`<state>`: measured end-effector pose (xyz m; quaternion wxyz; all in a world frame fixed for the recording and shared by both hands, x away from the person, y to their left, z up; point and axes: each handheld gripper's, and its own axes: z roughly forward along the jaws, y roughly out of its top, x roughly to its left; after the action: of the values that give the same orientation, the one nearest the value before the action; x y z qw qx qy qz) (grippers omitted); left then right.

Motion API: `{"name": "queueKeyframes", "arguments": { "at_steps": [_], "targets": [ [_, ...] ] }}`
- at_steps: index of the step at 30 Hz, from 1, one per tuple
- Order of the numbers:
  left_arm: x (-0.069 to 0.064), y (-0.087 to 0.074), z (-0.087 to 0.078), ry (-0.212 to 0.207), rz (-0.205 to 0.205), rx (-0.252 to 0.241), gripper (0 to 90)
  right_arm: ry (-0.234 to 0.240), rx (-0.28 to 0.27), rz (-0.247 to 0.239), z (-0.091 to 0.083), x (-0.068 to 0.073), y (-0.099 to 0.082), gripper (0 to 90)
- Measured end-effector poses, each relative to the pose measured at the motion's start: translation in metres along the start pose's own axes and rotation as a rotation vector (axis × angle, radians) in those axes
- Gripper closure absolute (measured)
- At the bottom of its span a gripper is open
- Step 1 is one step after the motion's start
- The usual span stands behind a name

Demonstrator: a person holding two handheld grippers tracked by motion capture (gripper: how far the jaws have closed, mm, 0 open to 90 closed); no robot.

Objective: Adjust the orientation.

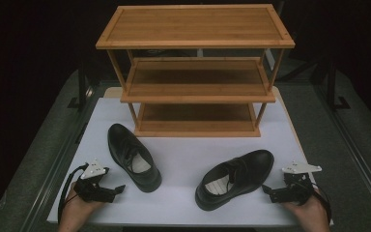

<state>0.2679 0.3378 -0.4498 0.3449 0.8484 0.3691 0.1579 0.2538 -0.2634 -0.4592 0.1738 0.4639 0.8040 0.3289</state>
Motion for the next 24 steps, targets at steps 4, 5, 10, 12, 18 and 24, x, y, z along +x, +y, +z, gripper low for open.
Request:
{"name": "queueKeyframes", "arguments": {
  "at_steps": [4, 5, 10, 12, 18, 24],
  "targets": [
    [0.0, 0.0, 0.0, 0.001, 0.001, 0.0, 7.7, 0.0, 0.0, -0.001, 0.0, 0.0, 0.0, 0.0],
    [0.0, 0.0, 0.0, 0.001, 0.001, -0.001, 7.7, 0.0, 0.0, 0.0, 0.0, 0.0, 0.0, 0.0],
    [-0.001, 0.0, 0.0, 0.008, 0.003, -0.004, 8.0, 0.0, -0.001, -0.001, 0.0, 0.0, 0.0, 0.0],
    [-0.001, 0.0, -0.002, 0.006, -0.003, -0.001, 8.5, 0.0, 0.0, 0.001, 0.0, 0.0, 0.0, 0.0],
    [0.002, 0.002, -0.007, 0.014, -0.006, 0.01, 21.1, -0.001, 0.0, -0.001, 0.0, 0.0, 0.0, 0.0],
    [0.009, 0.006, -0.019, 0.024, -0.037, -0.008, 36.0, -0.002, 0.0, -0.002, 0.0, 0.0, 0.0, 0.0]
  ]
}}
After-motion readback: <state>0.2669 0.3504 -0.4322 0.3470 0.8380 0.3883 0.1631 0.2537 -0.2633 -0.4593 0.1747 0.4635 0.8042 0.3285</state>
